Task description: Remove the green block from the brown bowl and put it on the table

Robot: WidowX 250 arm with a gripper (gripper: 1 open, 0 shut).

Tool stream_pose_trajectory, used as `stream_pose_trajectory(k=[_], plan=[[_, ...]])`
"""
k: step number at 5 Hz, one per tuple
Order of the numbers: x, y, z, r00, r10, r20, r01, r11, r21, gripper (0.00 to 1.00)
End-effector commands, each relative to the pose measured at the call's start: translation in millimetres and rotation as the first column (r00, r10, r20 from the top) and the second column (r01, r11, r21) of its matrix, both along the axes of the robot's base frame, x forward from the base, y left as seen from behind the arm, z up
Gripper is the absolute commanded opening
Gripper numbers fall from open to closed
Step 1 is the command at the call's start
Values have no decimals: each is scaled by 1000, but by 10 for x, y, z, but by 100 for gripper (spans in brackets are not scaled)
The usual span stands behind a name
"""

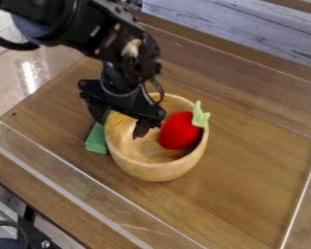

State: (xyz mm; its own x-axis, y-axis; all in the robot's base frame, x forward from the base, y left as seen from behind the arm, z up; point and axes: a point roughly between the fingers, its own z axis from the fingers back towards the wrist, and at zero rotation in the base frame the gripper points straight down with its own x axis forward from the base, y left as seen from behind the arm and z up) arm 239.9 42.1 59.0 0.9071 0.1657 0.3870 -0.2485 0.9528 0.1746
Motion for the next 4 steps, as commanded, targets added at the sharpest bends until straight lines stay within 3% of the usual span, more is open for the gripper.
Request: stream_pose_trajectory(k=[1,2,4], plan=[[-8,-27,-24,999,22,28,-23,1000,14,100],[27,-177,217,998,25,55,-26,1000,13,100],[510,-511,682,985,-100,141,101,995,-3,100]])
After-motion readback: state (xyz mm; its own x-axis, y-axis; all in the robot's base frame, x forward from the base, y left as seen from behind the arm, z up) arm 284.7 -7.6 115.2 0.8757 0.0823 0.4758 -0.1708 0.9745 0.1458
